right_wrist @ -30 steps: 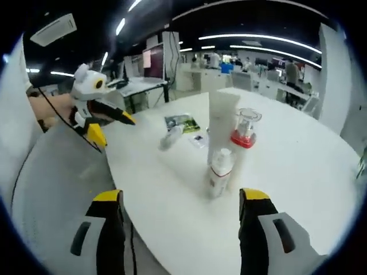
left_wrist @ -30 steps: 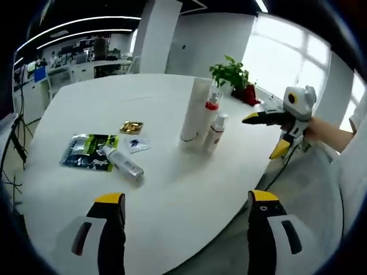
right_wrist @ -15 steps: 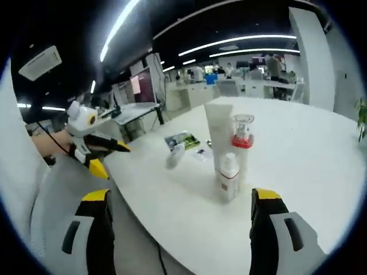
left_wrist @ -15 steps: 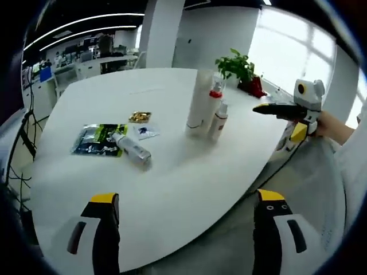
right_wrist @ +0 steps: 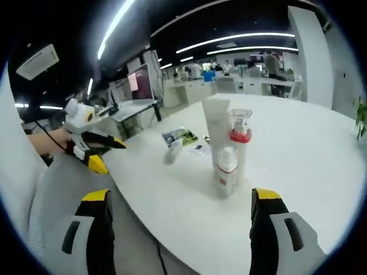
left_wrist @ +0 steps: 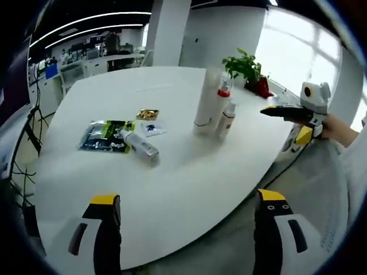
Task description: Arrange the skincare products in the storage area until every visible bottle or jar stands upright without overlapping.
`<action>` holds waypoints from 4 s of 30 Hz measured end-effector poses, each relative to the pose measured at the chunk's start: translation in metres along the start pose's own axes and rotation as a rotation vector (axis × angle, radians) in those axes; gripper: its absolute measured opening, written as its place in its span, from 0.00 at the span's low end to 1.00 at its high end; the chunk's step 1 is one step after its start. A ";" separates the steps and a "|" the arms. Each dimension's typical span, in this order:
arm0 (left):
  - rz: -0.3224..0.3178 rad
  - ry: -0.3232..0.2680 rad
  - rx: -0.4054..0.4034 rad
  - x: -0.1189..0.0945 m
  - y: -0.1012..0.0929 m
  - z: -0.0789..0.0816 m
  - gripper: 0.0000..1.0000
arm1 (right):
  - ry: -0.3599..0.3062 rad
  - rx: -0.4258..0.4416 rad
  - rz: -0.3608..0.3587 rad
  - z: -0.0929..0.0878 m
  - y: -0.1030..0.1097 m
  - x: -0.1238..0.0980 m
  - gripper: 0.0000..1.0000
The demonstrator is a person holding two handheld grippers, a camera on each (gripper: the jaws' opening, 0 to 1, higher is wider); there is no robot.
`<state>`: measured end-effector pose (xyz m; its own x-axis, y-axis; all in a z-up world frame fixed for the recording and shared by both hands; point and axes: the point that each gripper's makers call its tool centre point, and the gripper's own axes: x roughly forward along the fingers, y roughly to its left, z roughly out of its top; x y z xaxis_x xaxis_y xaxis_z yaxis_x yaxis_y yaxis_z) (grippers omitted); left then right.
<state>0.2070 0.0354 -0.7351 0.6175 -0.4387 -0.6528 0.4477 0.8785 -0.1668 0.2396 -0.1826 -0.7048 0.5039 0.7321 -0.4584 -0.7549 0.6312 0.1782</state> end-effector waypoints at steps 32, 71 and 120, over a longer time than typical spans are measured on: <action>0.161 0.156 -0.157 0.095 0.057 0.025 0.75 | 0.055 0.026 -0.022 -0.013 -0.003 0.003 0.99; 0.219 0.472 -0.145 0.139 0.100 0.024 0.27 | 0.082 0.059 -0.020 -0.021 -0.006 0.004 0.94; -0.489 -0.167 -0.337 0.031 -0.047 0.092 0.17 | -0.280 0.194 0.342 0.077 0.062 0.006 0.60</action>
<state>0.2643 -0.0367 -0.6794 0.4977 -0.8054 -0.3219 0.4920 0.5678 -0.6599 0.2279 -0.1195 -0.6296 0.3538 0.9301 -0.0982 -0.8183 0.3587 0.4492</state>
